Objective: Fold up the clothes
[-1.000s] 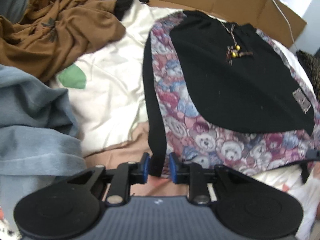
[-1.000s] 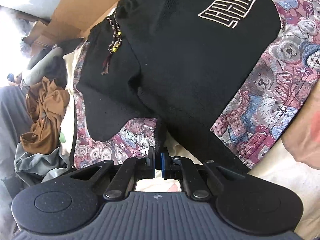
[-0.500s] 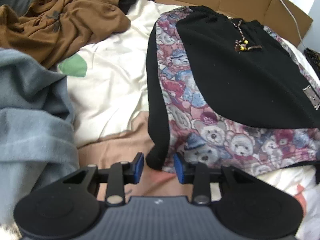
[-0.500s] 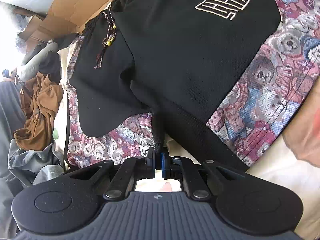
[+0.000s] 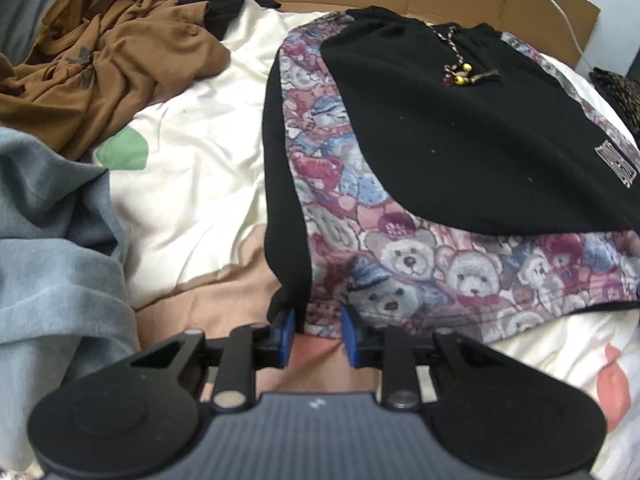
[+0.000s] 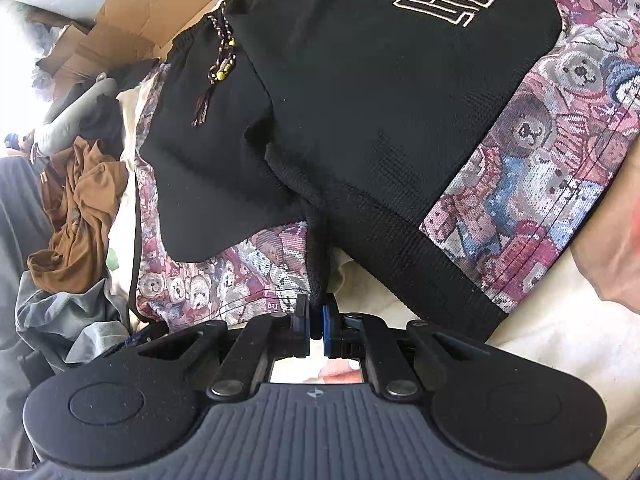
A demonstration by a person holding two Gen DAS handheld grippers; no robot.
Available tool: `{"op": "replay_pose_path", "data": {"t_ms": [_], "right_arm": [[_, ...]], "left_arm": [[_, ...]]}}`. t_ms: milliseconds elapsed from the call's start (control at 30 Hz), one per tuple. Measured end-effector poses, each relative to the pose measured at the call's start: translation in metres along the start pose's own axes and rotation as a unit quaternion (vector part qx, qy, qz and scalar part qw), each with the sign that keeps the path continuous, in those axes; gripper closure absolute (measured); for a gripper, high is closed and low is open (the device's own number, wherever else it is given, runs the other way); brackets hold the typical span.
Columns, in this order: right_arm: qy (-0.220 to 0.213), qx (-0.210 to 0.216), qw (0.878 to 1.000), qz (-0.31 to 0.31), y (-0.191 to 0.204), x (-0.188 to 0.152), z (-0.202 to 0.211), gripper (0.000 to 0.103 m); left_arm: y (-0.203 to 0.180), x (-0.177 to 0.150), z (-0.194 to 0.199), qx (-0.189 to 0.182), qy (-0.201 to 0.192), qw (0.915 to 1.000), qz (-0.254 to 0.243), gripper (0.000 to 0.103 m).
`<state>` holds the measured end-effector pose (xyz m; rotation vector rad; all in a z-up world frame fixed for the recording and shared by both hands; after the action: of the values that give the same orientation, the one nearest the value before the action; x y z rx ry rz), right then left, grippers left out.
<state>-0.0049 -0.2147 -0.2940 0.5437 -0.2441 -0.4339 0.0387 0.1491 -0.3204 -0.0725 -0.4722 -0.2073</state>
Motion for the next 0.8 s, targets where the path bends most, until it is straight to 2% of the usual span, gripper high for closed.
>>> {"op": "replay_pose_path", "data": {"t_ms": [200, 500, 600, 767, 800], "right_arm": [[0.006, -0.002, 1.000, -0.002, -0.002, -0.002, -0.005, 0.099], [0.008, -0.004, 1.000, -0.007, -0.004, -0.004, -0.008, 0.099], [0.008, -0.003, 1.000, -0.011, -0.004, -0.004, -0.008, 0.097], [0.008, -0.001, 1.000, -0.014, -0.004, -0.008, -0.005, 0.096], [0.009, 0.001, 1.000, -0.015, -0.005, -0.008, -0.004, 0.091]], "left_arm": [[-0.001, 0.002, -0.010, 0.008, -0.001, 0.9997, -0.021, 0.075], [-0.002, -0.006, -0.020, 0.004, -0.010, 0.9996, -0.025, 0.077], [0.000, -0.006, -0.017, 0.004, -0.003, 0.9998, -0.021, 0.093], [0.003, -0.004, 0.002, -0.001, 0.000, 1.0000, -0.009, 0.097], [0.004, -0.003, 0.008, -0.002, -0.003, 1.0000, -0.009, 0.097]]}}
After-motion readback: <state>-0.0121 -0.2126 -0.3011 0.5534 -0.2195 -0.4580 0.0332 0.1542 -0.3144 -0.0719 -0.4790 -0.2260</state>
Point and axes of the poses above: each gripper's, at about its wrist camera, not at the fingertips, and z roughly against the way its jaws point, y to its left, x to its top, the point moved 1 cm from there along -z, roughly the way its jaws point, and after that the axes turned 2 degrees about -x, right-handed, at the moved point
